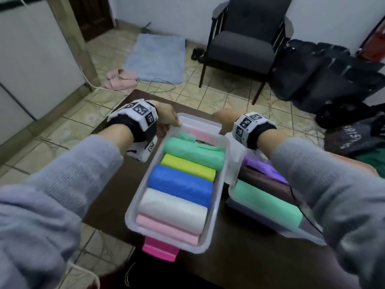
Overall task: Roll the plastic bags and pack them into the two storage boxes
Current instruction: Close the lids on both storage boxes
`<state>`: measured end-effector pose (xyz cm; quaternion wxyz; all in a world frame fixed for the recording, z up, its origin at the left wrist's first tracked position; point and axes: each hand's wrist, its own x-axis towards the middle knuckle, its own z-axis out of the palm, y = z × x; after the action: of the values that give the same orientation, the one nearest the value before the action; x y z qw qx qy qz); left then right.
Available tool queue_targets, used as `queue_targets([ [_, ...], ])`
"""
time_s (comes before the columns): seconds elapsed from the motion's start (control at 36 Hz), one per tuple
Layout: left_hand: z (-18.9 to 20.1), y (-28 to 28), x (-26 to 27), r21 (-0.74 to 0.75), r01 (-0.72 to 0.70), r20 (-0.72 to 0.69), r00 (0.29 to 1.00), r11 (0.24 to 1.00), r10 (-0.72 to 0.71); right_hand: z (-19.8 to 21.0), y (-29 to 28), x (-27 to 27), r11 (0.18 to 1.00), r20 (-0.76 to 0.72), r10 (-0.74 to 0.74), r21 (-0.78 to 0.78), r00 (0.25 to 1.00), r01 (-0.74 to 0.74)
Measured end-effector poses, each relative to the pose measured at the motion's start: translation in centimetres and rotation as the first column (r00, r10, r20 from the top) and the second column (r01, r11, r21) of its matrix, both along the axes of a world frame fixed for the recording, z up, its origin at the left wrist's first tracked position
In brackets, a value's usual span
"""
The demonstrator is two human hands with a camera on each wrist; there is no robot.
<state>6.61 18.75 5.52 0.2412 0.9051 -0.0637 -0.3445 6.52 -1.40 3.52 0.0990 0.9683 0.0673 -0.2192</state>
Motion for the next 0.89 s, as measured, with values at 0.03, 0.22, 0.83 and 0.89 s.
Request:
queue_targets([
  [0.03,-0.3,0.0,0.2,-0.013,-0.006,-0.01,1.0,1.0,0.006,-0.6,0.2,0.6,1.0,-0.011,-0.022,0.004,1.0,0.022],
  [0.22,-1.7,0.7,1.8,-0.111,-0.031,-0.116,0.993,0.993,0.018,-9.8,-4.5,10.2,0.998,-0.01,-0.035,-0.055,0.999,0.035],
  [0.83,-1.7,0.9,2.4,-0.148,-0.074,-0.218,0.975,0.986,0.04,-4.0,-4.4,4.3,0.987,0.072,-0.159,-0.015,0.985,0.16],
  [0.89,-1.5,0.8,2.2,-0.149,-0.089,-0.211,0.976,0.985,0.056,-3.4,-4.9,4.8,0.987,0.057,-0.158,0.017,0.986,0.158],
])
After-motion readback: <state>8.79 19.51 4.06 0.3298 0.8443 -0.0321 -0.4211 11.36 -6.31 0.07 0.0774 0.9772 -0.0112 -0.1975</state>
